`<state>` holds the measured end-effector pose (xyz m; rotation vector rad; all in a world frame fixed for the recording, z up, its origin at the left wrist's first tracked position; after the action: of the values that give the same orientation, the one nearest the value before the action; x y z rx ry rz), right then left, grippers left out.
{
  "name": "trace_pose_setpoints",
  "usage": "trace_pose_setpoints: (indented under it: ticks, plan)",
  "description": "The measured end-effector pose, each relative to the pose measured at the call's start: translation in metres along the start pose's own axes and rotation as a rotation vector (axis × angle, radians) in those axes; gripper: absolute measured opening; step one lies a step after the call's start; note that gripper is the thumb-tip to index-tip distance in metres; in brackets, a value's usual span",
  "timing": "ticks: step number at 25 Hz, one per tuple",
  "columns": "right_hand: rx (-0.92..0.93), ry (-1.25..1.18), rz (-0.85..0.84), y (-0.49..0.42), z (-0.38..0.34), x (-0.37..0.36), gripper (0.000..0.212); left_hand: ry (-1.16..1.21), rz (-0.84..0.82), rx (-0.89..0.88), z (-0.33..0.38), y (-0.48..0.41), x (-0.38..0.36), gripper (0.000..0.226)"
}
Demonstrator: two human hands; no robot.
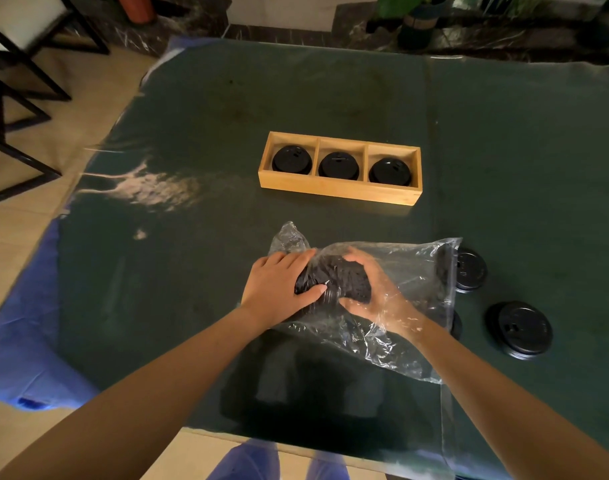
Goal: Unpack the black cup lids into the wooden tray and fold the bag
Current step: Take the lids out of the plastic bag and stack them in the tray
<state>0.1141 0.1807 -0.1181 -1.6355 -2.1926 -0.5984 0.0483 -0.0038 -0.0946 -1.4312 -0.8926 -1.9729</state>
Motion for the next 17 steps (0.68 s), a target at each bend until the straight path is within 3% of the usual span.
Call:
trace_pose_setpoints:
  ticks: [5, 11, 14, 17]
  plan:
    - [-0.048, 0.025, 0.029, -0.001, -0.001, 0.0, 0.07, -0.019, -0.044, -0.007, -0.001, -0.001, 0.0, 0.061]
    - [-0.121, 0.02, 0.249, 0.008, -0.016, 0.004, 0.081, -0.058, -0.041, -0.014, 0.005, 0.003, 0.002, 0.055]
    - [-0.126, -0.093, 0.428, 0.006, -0.02, -0.01, 0.067, -0.065, -0.041, -0.017, 0.007, 0.003, 0.003, 0.055]
    - [-0.214, -0.312, 0.366, -0.004, -0.025, -0.017, 0.053, -0.049, -0.062, -0.023, 0.006, 0.002, 0.004, 0.055]
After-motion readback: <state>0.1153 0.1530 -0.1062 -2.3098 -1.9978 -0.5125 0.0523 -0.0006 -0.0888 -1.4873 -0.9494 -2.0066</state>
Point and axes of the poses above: each hand's wrist, its own y-axis away from the middle knuckle, its own x-axis out of the back of the hand, z = x × y, the point moved 3 cm from there along -y, towards the middle knuckle, and after that the axes turned 12 degrees about -z, right-handed, at the moved point
